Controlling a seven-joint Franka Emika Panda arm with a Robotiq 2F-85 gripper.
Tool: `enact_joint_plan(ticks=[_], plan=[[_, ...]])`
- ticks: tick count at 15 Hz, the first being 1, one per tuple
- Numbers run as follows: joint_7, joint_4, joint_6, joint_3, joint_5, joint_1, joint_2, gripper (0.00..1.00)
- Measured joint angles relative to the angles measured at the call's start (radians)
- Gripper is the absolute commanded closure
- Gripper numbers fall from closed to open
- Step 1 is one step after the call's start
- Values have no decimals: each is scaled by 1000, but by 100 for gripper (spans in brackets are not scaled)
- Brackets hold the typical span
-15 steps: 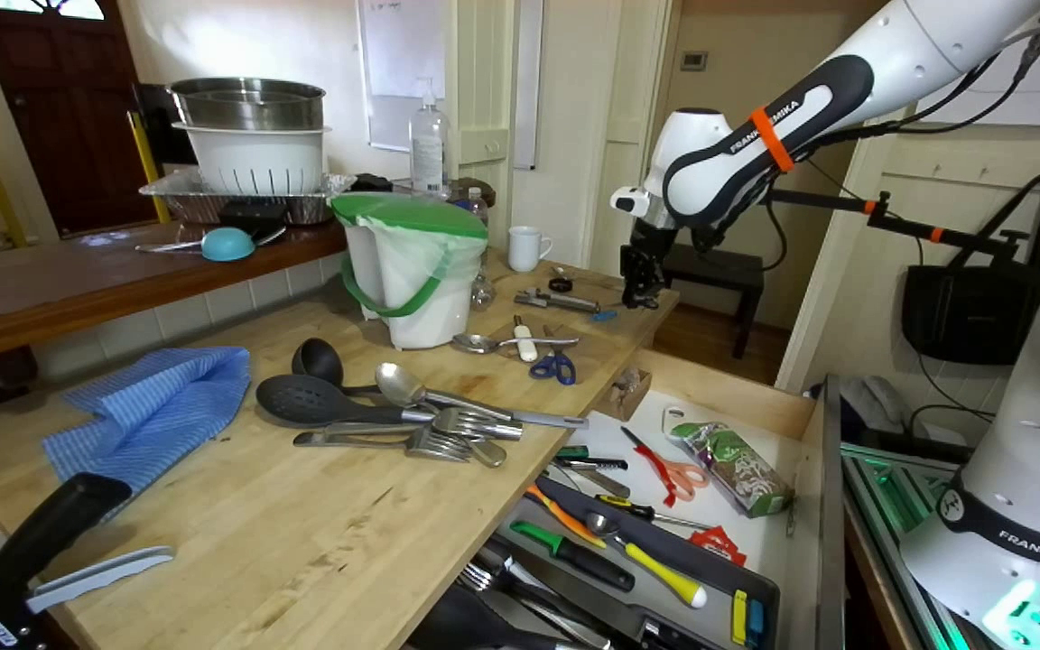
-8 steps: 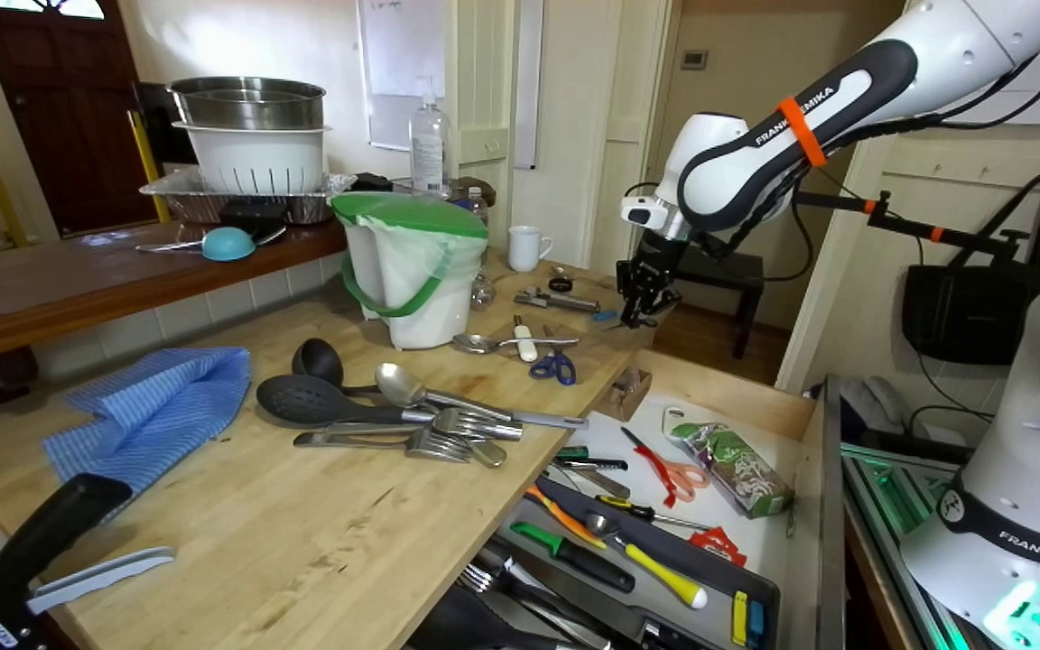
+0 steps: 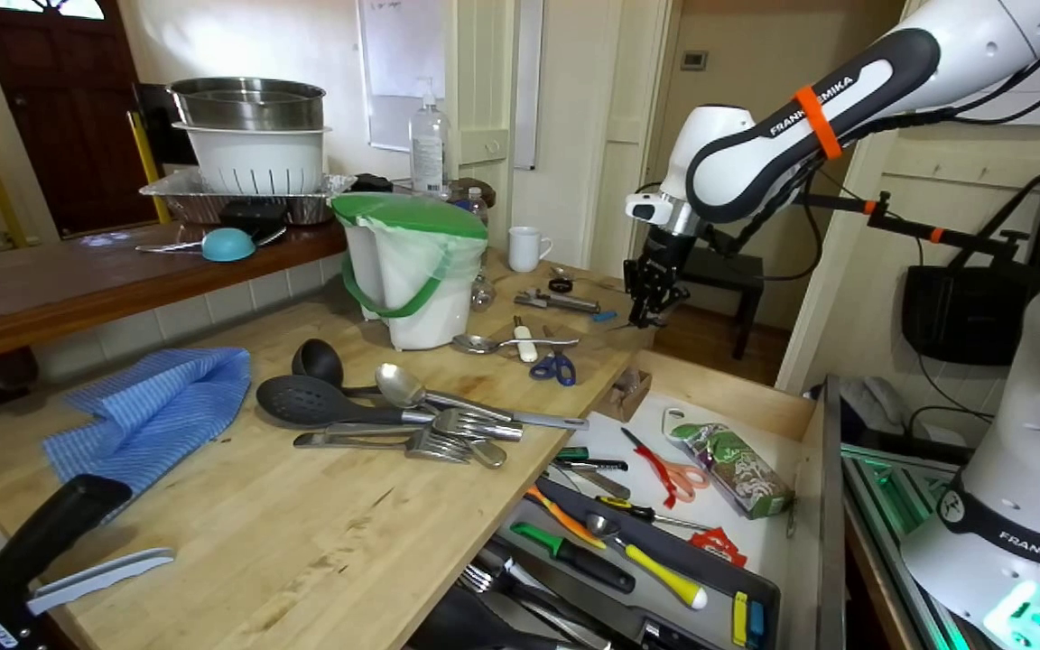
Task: Put the black pair of scissors in the open drawer.
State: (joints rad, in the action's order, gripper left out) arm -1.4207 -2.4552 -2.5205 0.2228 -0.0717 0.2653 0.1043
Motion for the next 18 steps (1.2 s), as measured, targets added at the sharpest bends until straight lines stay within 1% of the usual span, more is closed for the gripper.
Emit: enact_joint_plan(ticks=[2,4,7,9,10,12,15,18], plan=[[5,-15,-23,0,25,-4,3,95],[5,-70,-90,1,57,-9,20,95],[5,-205,-214,5,110,-10,73,95],[4,-311,-298,17,141,-10,122,95],[-2,-338,-320,30,143,-17,138,95],[-7,-328,-321,57,142,-37,143,95],[0,-318,-315,74,131,-58,129,95],[-12,-319,-285,88,106,-105,106,95]])
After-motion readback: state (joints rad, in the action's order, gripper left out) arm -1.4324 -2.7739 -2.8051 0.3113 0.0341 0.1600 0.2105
